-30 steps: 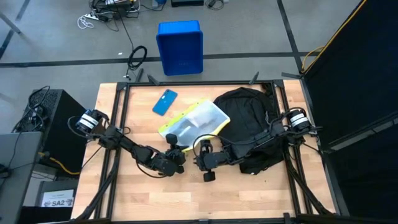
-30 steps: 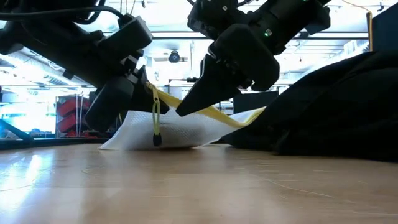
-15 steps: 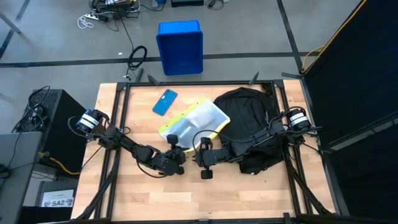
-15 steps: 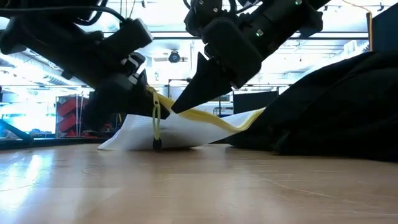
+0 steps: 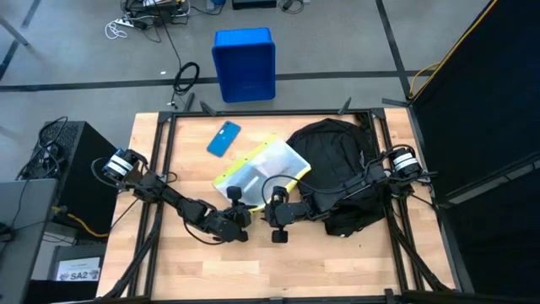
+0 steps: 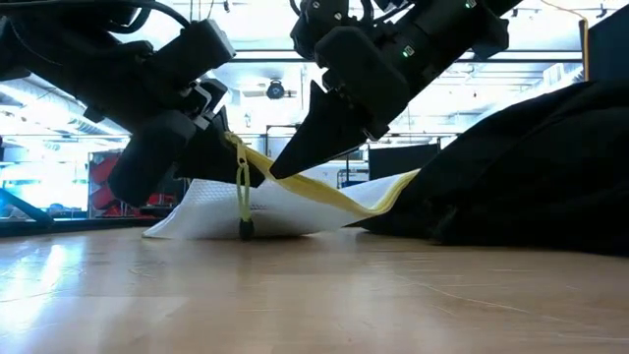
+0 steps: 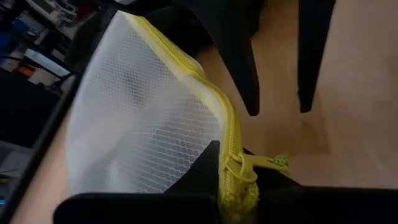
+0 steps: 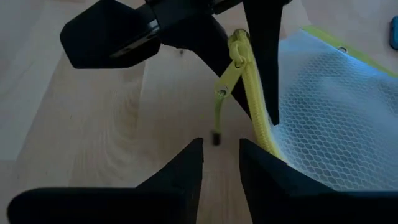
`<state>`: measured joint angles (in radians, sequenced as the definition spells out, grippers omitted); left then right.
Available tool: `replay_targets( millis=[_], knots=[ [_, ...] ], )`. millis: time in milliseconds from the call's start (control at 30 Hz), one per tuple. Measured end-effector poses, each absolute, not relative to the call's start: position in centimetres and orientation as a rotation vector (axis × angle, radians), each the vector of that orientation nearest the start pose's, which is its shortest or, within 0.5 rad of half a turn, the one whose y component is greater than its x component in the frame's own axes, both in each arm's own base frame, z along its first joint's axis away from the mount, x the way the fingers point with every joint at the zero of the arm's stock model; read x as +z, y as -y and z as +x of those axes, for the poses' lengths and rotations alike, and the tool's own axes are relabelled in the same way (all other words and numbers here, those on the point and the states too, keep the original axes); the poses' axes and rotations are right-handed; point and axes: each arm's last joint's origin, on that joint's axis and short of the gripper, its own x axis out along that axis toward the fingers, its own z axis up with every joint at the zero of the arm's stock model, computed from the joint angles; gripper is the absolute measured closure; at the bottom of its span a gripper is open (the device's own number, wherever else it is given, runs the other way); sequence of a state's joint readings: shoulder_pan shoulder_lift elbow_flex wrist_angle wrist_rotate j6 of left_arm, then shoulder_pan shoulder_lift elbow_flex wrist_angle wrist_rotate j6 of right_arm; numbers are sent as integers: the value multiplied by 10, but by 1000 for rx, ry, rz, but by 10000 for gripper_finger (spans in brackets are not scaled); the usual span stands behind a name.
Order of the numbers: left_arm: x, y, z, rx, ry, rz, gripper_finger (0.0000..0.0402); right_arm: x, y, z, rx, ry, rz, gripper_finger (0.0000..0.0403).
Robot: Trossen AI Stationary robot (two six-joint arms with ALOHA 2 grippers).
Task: Unpack backpack
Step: Open the white zip bag
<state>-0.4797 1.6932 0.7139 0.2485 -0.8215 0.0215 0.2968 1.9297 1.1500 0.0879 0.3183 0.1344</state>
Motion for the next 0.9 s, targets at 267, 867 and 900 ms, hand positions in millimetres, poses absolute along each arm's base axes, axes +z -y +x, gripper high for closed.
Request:
replay_targets(
  millis=[267,867,900],
  knots=[
    [143,115,287,357,-535,448,401,162,-102,392,-35,-637,-12,286],
    [154,117,294,356,-413,371,402,165,-102,394,2,-604,-39,294],
    [154,117,294,356,-413,371,402,165,-102,394,5,-605,-51,301]
  ],
)
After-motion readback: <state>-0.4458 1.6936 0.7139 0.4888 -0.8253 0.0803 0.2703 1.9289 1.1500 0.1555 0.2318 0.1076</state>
